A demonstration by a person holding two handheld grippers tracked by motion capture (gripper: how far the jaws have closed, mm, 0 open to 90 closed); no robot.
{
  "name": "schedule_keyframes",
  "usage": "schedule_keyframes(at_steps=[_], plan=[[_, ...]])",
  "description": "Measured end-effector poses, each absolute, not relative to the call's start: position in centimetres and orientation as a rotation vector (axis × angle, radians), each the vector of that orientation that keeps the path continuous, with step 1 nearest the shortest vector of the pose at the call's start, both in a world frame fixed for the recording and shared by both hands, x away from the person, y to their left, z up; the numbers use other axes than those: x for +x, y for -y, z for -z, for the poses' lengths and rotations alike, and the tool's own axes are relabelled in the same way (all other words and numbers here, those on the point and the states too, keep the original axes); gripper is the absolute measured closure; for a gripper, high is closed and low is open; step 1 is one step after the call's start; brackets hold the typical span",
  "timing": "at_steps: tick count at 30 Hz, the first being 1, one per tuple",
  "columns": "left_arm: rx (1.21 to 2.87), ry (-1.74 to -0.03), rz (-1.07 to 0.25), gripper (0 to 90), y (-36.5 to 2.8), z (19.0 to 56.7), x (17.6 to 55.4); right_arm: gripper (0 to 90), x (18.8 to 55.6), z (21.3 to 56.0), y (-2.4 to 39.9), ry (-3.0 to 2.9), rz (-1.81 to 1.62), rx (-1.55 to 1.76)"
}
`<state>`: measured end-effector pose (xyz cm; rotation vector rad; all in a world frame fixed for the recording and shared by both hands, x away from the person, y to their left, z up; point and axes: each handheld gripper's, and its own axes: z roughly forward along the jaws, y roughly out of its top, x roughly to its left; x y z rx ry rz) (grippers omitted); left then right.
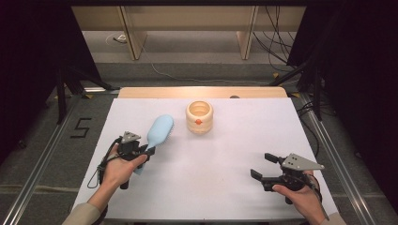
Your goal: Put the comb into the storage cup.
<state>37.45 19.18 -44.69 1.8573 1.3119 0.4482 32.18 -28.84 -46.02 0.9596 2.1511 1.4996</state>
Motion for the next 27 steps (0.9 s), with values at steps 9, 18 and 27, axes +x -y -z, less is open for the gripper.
schedule_keyframes(at_steps=[9,18,27], plan=[[1.746,-1.268,-0.444,69.4,-18.0,44.1,36.5,15.0,32.0,45.9,26.4,-2.163,-1.622,0.998],[1.706,-1.204,-0.413,69.4,-15.7,43.7,35.5,15.3,33.0,46.1,22.4,-2.17,-1.787,1.1],[1.698,-1.152,-0.386,69.4,-13.6,44.0,34.7,16.1,34.0,46.8,18.5,-2.211,-1.869,1.155]])
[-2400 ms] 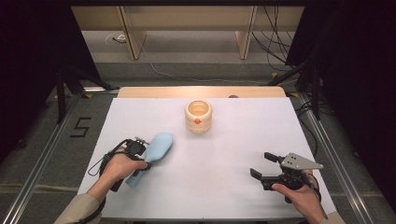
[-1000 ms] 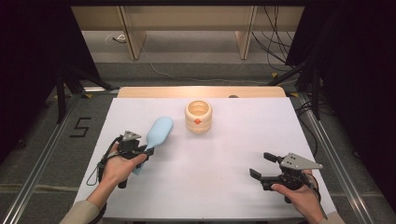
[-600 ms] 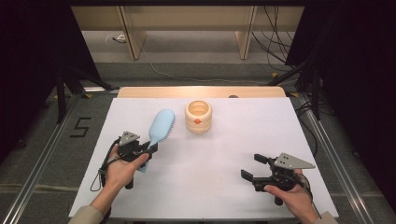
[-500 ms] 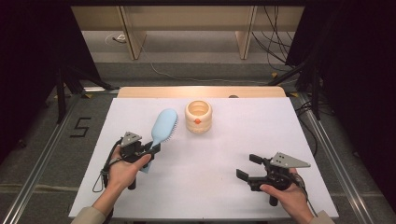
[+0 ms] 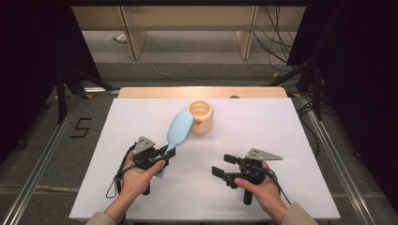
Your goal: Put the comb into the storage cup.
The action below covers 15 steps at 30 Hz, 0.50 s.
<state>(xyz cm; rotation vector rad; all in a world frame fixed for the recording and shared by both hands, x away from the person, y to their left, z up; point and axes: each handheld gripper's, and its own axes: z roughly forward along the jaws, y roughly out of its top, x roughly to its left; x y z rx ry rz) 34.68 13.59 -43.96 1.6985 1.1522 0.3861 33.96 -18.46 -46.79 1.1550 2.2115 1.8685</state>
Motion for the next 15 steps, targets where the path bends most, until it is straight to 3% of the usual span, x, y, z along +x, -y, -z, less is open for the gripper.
schedule_keyframes(at_steps=[15], plan=[[1.704,-1.111,-0.352,69.4,-11.2,44.3,34.1,18.0,34.8,48.3,13.7,-2.305,-1.898,1.196]])
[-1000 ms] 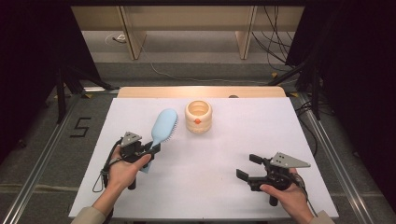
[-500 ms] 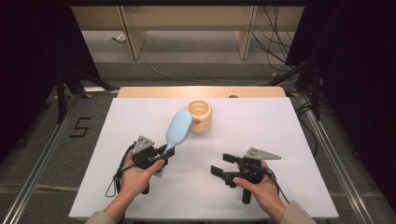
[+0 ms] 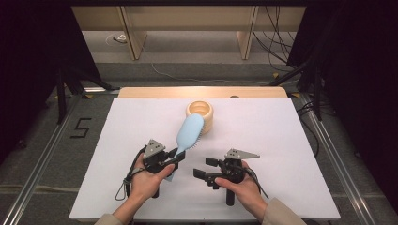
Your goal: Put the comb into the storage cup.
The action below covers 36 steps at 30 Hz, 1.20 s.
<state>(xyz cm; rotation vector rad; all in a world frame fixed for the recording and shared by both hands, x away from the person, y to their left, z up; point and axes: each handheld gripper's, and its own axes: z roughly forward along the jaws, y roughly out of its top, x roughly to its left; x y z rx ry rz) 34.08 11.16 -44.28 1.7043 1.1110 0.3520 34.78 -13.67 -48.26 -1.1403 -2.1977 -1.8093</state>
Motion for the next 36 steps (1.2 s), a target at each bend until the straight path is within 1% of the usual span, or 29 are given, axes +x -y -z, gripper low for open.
schedule_keyframes(at_steps=[9,36], plan=[[1.717,-1.092,-0.333,69.3,-10.0,44.4,34.0,20.8,35.0,48.8,12.2,2.151,1.792,-1.144],[1.692,-1.083,-0.315,69.3,-9.5,44.7,33.9,21.6,35.4,49.1,10.8,2.084,1.792,-1.158]])
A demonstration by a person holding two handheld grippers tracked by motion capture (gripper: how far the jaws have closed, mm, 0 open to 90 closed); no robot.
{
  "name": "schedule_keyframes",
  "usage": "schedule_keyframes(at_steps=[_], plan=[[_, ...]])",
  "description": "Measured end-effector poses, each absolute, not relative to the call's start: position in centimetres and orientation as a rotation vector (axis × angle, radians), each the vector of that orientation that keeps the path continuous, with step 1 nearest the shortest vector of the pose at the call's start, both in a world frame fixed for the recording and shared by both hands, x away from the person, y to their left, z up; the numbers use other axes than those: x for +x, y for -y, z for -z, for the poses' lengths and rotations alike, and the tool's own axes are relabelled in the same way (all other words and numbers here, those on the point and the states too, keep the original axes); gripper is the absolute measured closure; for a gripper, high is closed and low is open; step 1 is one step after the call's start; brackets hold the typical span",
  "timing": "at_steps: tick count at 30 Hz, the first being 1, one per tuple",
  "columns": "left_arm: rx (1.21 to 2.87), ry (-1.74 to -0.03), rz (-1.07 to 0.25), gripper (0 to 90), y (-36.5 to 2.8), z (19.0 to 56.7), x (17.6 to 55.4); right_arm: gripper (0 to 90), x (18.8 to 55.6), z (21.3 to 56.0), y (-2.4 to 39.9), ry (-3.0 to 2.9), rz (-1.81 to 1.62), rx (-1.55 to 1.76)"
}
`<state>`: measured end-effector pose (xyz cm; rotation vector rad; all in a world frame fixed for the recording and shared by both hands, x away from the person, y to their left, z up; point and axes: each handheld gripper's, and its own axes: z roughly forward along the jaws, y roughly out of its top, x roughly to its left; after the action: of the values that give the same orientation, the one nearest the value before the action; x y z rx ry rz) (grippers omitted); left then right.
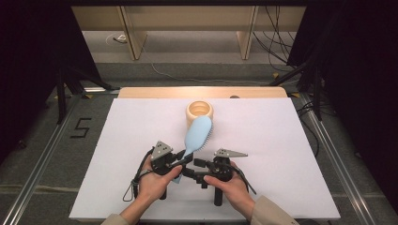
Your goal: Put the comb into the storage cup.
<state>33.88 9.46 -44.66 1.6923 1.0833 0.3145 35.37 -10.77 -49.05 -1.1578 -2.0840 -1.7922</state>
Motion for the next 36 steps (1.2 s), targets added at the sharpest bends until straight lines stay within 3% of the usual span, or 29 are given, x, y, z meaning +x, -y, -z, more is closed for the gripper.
schedule_keyframes(at_steps=[24,30,36], plan=[[1.696,-1.049,-0.306,69.2,-8.79,44.74,33.66,25.3,35.48,49.26,9.96,2.038,1.79,-1.141],[1.692,-1.043,-0.298,69.2,-8.84,44.77,33.67,33.1,35.48,49.33,9.97,2.01,1.794,-1.121],[1.687,-1.044,-0.286,69.2,-8.84,44.77,33.7,47.9,35.49,49.35,9.97,1.977,1.827,-1.072]])
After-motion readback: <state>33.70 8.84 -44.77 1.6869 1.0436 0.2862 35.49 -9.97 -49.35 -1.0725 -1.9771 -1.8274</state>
